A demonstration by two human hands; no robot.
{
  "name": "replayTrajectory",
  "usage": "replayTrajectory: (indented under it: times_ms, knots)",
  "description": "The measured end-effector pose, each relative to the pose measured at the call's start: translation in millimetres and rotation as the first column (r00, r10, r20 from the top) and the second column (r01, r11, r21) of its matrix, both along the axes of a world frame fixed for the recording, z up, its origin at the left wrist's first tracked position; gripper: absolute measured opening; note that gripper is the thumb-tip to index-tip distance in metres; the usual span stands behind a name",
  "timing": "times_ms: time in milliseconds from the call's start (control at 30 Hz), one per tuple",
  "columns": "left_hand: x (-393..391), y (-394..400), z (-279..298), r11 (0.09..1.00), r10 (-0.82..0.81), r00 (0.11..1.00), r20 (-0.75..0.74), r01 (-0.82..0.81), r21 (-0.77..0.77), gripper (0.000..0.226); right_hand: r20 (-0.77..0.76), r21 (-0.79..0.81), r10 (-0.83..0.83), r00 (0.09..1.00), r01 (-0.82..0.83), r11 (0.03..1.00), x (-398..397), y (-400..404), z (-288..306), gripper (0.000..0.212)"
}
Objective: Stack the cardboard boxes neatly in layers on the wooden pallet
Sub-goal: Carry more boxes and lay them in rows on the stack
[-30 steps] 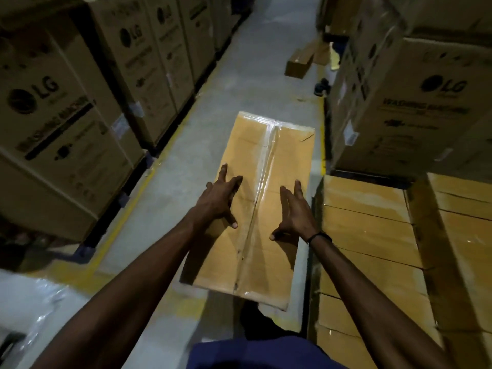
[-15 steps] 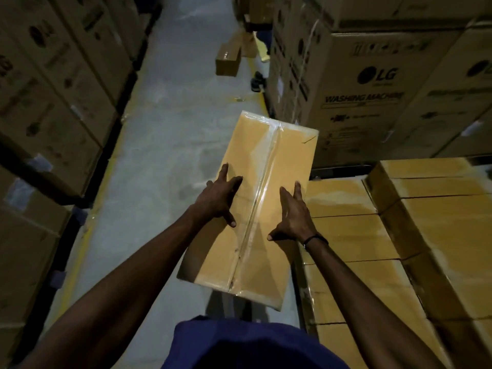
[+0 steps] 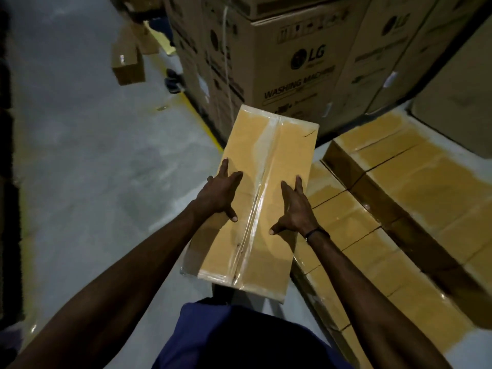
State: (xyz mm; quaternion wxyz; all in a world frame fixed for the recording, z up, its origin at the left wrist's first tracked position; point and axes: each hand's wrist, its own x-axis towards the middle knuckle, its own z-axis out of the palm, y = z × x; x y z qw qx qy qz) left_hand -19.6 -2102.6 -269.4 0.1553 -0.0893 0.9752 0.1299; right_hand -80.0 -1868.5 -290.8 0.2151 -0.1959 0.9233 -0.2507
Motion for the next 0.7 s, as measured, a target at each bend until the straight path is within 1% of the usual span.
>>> replayTrajectory:
  times_ms: [100, 133, 167, 233, 267, 333, 467, 567, 700]
  knots:
    - [-52.1, -26.8, -3.3, 0.995, -0.095, 0.995, 0.014, 0.095, 0.02, 0.149, 0.014, -0.002, -0.106, 0.994, 0.106, 0.994, -27.1, -23.2, -6.8, 0.16]
    - [-80.2, -37.4, -6.0, 0.987, -0.162, 0.986, 0.028, 0.162, 0.019, 0.148, 0.017, -0.008, -0.175, 0.984, 0.175, 0.985, -42.9, -32.8, -12.8, 0.16]
    - [-93.4, -42.5, -6.2, 0.982, -0.19, 0.982, 0.025, 0.189, 0.02, 0.148, 0.021, -0.02, -0.203, 0.979, 0.203, 0.979, -50.2, -36.9, -14.1, 0.16]
    - [-109.8, -45.2, -6.0, 0.976, -0.217, 0.976, 0.002, 0.217, 0.012, 0.148, 0.018, -0.036, -0.182, 0.983, 0.183, 0.982, -58.7, -37.2, -18.1, 0.161]
    - [-123.7, -48.8, -8.9, 0.967, -0.254, 0.967, 0.006, 0.254, 0.011, 0.148, 0.015, -0.035, -0.202, 0.979, 0.203, 0.979, -67.8, -38.8, -24.3, 0.162]
    - [-160.9, -54.9, -20.1, 0.94, -0.34, 0.94, 0.02, 0.339, 0.03, 0.149, 0.024, -0.035, -0.29, 0.957, 0.291, 0.956, -88.2, -43.7, -38.8, 0.163]
    - [-230.6, -53.1, -47.7, 0.893, -0.448, 0.892, 0.055, 0.444, 0.075, 0.15, 0.067, -0.032, -0.4, 0.914, 0.403, 0.915, -128.4, -42.1, -65.9, 0.164]
    - [-276.6, -50.2, -76.3, 0.841, -0.54, 0.838, 0.076, 0.536, 0.068, 0.151, 0.096, -0.024, -0.439, 0.893, 0.443, 0.896, -156.8, -42.1, -89.0, 0.164]
    - [-327.6, -45.1, -117.6, 0.794, -0.608, 0.791, 0.074, 0.603, 0.082, 0.151, 0.124, 0.005, -0.502, 0.856, 0.506, 0.863, -190.1, -40.5, -120.0, 0.162]
